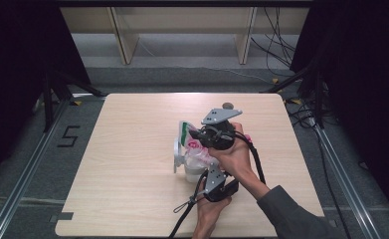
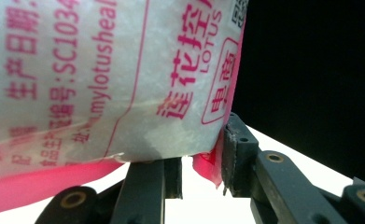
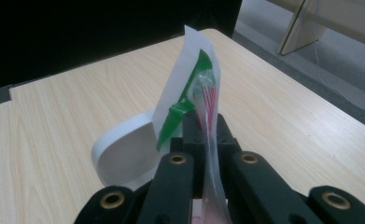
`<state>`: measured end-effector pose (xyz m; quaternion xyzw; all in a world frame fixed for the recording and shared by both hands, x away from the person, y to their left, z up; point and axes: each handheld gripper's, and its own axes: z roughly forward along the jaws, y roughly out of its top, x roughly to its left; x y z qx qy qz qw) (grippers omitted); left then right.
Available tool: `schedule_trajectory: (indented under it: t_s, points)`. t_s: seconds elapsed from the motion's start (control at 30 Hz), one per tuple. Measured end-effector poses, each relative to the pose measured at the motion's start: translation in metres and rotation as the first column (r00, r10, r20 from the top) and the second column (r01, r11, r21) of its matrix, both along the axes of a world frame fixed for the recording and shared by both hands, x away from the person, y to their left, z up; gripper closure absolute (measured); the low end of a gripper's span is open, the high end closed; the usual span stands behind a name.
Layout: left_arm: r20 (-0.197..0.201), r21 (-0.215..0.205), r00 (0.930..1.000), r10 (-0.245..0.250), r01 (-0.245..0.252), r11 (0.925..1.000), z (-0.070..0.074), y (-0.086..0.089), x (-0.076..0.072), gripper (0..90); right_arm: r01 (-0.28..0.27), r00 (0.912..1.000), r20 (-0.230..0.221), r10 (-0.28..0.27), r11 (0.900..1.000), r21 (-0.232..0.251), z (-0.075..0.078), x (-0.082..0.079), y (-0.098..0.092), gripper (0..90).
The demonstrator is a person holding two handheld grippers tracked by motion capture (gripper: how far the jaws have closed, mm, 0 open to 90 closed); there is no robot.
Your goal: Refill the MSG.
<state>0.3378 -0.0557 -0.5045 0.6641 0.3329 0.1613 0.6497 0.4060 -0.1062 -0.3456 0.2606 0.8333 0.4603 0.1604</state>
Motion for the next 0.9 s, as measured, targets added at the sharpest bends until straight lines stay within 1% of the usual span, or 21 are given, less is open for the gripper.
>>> schedule_trajectory:
  t_s: [0.2, 0.3, 0.33, 0.37, 0.4, 0.43, 0.47, 0.5, 0.53, 0.6, 0.63, 0.67, 0.73, 0.77, 0.8, 0.83, 0.87, 0.9]
  points:
    - [-0.002, -0.002, 1.0000, 0.001, -0.001, 1.0000, 0.0001, -0.0001, 0.0001, 71.6, -0.014, 0.9998, 0.011, 0.014, 1.000, -0.005, 0.0001, 0.0012, -0.0003, 89.0]
    - [0.000, -0.003, 1.0000, 0.003, -0.003, 1.0000, 0.0000, -0.0001, 0.0001, 71.6, -0.012, 0.9999, 0.010, 0.012, 1.000, -0.007, 0.0002, 0.0009, -0.0001, 89.0]
    - [-0.001, -0.004, 1.0000, 0.002, -0.002, 1.0000, 0.0001, 0.0000, 0.0002, 71.6, -0.018, 0.9998, 0.002, 0.018, 1.000, -0.013, 0.0008, 0.0009, -0.0005, 89.0]
    - [-0.003, -0.006, 1.0000, 0.002, -0.002, 1.0000, 0.0001, 0.0000, 0.0002, 71.7, -0.010, 1.0000, 0.000, 0.010, 1.000, -0.011, 0.0005, 0.0005, -0.0005, 89.0]
    - [-0.003, -0.007, 1.0000, 0.003, -0.003, 1.0000, 0.0001, -0.0001, 0.0002, 71.7, -0.014, 0.9999, 0.000, 0.014, 1.000, -0.011, -0.0002, 0.0004, -0.0001, 89.0]
    - [-0.002, -0.007, 1.0000, 0.002, -0.002, 1.0000, 0.0003, 0.0001, 0.0000, 71.7, -0.018, 0.9997, 0.013, 0.018, 1.000, -0.011, -0.0012, 0.0005, 0.0012, 89.0]
    - [-0.002, -0.008, 1.0000, 0.004, -0.004, 1.0000, 0.0004, 0.0001, -0.0001, 71.7, -0.023, 0.9997, 0.007, 0.023, 1.000, -0.021, -0.0003, -0.0001, 0.0012, 89.0]
    - [-0.001, -0.008, 1.0000, 0.006, -0.006, 1.0000, 0.0005, 0.0003, 0.0000, 71.7, -0.020, 0.9996, 0.022, 0.020, 1.000, -0.019, -0.0001, 0.0003, 0.0011, 89.0]
    - [-0.009, 0.007, 0.9998, 0.015, -0.015, 0.9999, 0.0012, 0.0010, -0.0006, 71.8, -0.014, 0.9995, 0.028, 0.015, 1.000, -0.011, -0.0003, 0.0003, 0.0013, 89.0]
    - [0.000, -0.007, 1.0000, 0.007, -0.007, 1.0000, 0.0006, 0.0005, 0.0005, 71.7, 0.002, 0.9999, 0.011, -0.002, 1.000, 0.001, 0.0002, -0.0013, 0.0016, 89.0]
    - [0.001, -0.005, 1.0000, 0.007, -0.007, 1.0000, 0.0008, 0.0006, 0.0005, 71.8, -0.008, 0.9998, 0.019, 0.008, 1.000, -0.006, 0.0007, -0.0007, 0.0011, 89.0]
    - [0.001, -0.006, 1.0000, 0.007, -0.007, 1.0000, 0.0008, 0.0005, 0.0005, 71.8, -0.020, 0.9997, 0.016, 0.020, 1.000, -0.010, 0.0012, 0.0004, 0.0003, 89.0]
    - [-0.004, -0.007, 1.0000, 0.007, -0.007, 1.0000, 0.0001, 0.0001, 0.0005, 71.8, -0.023, 0.9994, 0.027, 0.023, 1.000, -0.014, 0.0009, 0.0014, -0.0002, 89.1]
    - [-0.002, -0.007, 1.0000, 0.009, -0.009, 0.9999, -0.0003, -0.0002, 0.0004, 71.8, -0.004, 1.0000, 0.000, 0.004, 1.000, -0.004, -0.0006, -0.0004, 0.0012, 89.0]
    - [-0.005, -0.004, 1.0000, 0.008, -0.008, 1.0000, 0.0000, 0.0001, 0.0002, 71.7, -0.025, 0.9994, 0.022, 0.025, 0.999, -0.025, -0.0009, 0.0011, 0.0010, 89.0]
    - [-0.005, -0.011, 1.0000, 0.004, -0.004, 0.9999, 0.0000, 0.0002, 0.0004, 71.8, -0.020, 0.9998, 0.005, 0.020, 1.000, -0.023, -0.0011, 0.0001, 0.0020, 89.0]
    - [-0.002, -0.011, 1.0000, 0.005, -0.005, 0.9999, 0.0002, 0.0005, 0.0002, 71.8, -0.027, 0.9995, 0.015, 0.027, 0.999, -0.025, -0.0007, 0.0006, 0.0020, 89.0]
    - [-0.006, 0.001, 0.9999, 0.015, -0.015, 0.9999, 0.0011, 0.0011, -0.0007, 71.7, -0.020, 0.9998, 0.005, 0.020, 1.000, -0.021, 0.0003, 0.0000, 0.0021, 89.0]
